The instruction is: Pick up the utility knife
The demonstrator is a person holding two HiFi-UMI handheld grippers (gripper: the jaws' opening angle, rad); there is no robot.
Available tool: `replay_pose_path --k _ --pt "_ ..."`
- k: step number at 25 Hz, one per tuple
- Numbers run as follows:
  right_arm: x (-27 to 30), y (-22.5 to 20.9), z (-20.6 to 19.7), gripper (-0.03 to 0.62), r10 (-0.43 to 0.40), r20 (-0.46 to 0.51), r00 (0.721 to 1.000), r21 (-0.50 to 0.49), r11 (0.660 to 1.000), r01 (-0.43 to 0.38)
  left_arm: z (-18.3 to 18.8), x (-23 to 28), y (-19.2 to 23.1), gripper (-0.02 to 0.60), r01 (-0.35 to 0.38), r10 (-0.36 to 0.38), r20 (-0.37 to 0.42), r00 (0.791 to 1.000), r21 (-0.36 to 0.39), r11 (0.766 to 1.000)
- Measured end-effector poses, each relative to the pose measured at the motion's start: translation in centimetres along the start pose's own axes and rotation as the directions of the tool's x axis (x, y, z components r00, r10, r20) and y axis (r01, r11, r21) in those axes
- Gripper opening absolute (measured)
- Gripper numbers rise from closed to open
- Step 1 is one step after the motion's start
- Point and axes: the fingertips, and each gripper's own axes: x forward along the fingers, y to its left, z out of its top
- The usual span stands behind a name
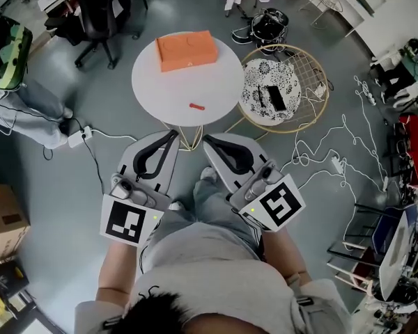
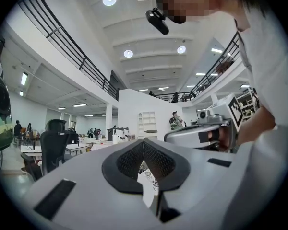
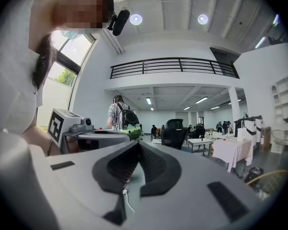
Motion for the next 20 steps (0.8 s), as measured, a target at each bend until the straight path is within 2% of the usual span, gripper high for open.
replay_pose_path --k 10,20 --pt "2.9 -6.5 0.1 0.009 0.087 0.009 0.996 -0.001 0.996 -0.087 0.6 5.9 3.0 0.011 -0.081 0.081 0.009 0.997 0.004 0.997" --pt "3.9 -13.2 -0.7 0.009 0.181 0.01 0.983 -0.003 0.983 -0.181 0.8 12.1 4.2 0.011 -0.165 0.165 0.02 0.986 0.009 0.986"
